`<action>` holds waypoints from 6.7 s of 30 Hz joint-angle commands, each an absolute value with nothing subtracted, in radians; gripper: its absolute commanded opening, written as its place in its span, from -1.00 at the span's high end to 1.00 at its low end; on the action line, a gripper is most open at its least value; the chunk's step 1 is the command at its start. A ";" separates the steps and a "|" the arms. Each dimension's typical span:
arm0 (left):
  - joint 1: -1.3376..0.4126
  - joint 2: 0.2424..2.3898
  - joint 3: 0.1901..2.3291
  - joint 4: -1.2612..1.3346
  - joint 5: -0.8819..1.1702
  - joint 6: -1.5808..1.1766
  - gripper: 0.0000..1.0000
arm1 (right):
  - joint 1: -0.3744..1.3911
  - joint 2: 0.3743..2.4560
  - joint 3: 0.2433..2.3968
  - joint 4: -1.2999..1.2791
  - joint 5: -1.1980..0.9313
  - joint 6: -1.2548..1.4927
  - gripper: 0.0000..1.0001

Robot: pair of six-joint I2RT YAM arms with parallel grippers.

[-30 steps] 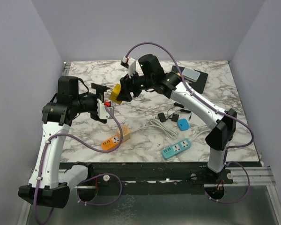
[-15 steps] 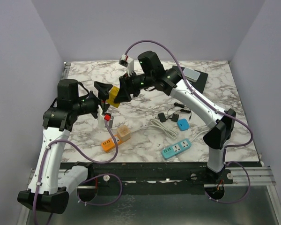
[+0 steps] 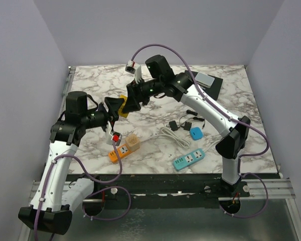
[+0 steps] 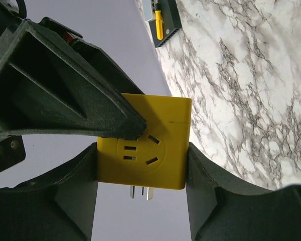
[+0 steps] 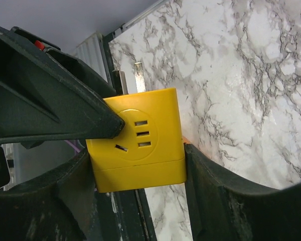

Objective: Insert the plug
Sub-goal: Pick up the plug from the center of the board, then adjust the socket at the center of the board.

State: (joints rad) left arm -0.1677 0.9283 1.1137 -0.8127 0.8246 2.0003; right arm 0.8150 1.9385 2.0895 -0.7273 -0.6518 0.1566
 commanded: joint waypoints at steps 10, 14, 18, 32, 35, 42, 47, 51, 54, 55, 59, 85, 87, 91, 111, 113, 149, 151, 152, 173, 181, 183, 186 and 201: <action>-0.178 0.858 0.907 -0.087 0.728 1.863 1.00 | 0.712 1.675 1.732 -0.284 -0.630 0.619 -1.00; -0.180 0.863 0.832 0.174 0.716 1.860 1.00 | 0.672 1.602 1.598 -0.078 -0.664 0.823 -1.00; -0.181 0.861 0.830 0.230 0.734 1.895 1.00 | 0.660 1.584 1.512 0.170 -0.684 1.017 -1.00; -0.227 0.856 0.847 0.306 0.725 1.902 1.00 | 0.673 1.678 1.533 0.474 -0.638 1.258 -1.00; -0.234 0.859 0.844 0.312 0.713 1.915 1.00 | 0.688 1.695 1.562 0.414 -0.612 1.234 -1.00; -0.245 0.866 0.847 0.325 0.682 1.926 1.00 | 0.698 1.704 1.537 0.386 -0.563 1.238 -1.00; -0.248 0.888 0.875 0.339 0.657 1.921 1.00 | 0.699 1.721 1.537 0.385 -0.560 1.238 -1.00; -0.252 0.889 0.879 0.342 0.658 1.923 1.00 | 0.699 1.740 1.553 0.386 -0.564 1.249 -1.00; -0.258 0.900 0.884 0.351 0.654 1.937 1.00 | 0.701 1.753 1.574 0.410 -0.569 1.273 -1.00; -0.260 0.904 0.886 0.353 0.653 1.937 1.00 | 0.702 1.755 1.579 0.424 -0.565 1.282 -1.00; -0.277 0.904 0.877 0.354 0.650 1.947 1.00 | 0.703 1.760 1.597 0.480 -0.557 1.314 -0.70; -0.294 0.817 0.950 -0.088 0.514 1.081 -0.98 | 0.662 1.625 1.554 0.042 -0.537 0.697 0.97; -0.293 0.811 0.966 -0.113 0.561 1.000 -0.98 | 0.664 1.627 1.553 0.017 -0.555 0.673 0.97; -0.294 0.851 1.055 -0.210 0.675 0.925 -0.98 | 0.677 1.630 1.571 -0.042 -0.571 0.639 0.97; -0.319 0.956 1.114 -0.476 0.756 1.211 -0.98 | 0.751 1.678 1.687 -0.255 -0.552 0.577 0.97; -0.322 0.965 1.120 -0.476 0.751 1.221 -0.98 | 0.761 1.689 1.708 -0.279 -0.545 0.566 0.97; -0.324 1.008 1.172 -0.473 0.749 1.004 1.00 | 0.847 1.600 1.670 -0.354 -0.227 0.540 -0.50; -0.324 1.008 1.176 -0.472 0.754 0.998 1.00 | 0.847 1.601 1.679 -0.358 -0.222 0.540 -0.58; -0.324 1.008 1.178 -0.472 0.753 0.998 1.00 | 0.846 1.603 1.682 -0.361 -0.219 0.540 -0.60; -0.357 0.988 1.026 -0.469 0.780 0.865 -0.97 | 0.807 1.570 1.724 -0.614 -0.092 0.411 0.99; -0.570 1.126 0.975 -0.459 0.727 0.781 -0.98 | 0.666 1.380 1.457 -0.919 0.185 0.427 0.99; -0.641 1.197 0.987 -0.440 0.703 0.745 -0.98 | 0.615 1.331 1.373 -0.918 0.182 0.451 0.99; -0.754 1.311 1.015 -0.402 0.667 0.687 -0.98 | 0.579 1.298 1.303 -0.935 0.215 0.490 0.99; -1.111 1.737 1.211 -0.296 0.394 0.309 -0.94 | 0.433 1.215 1.269 -0.999 0.354 0.479 0.99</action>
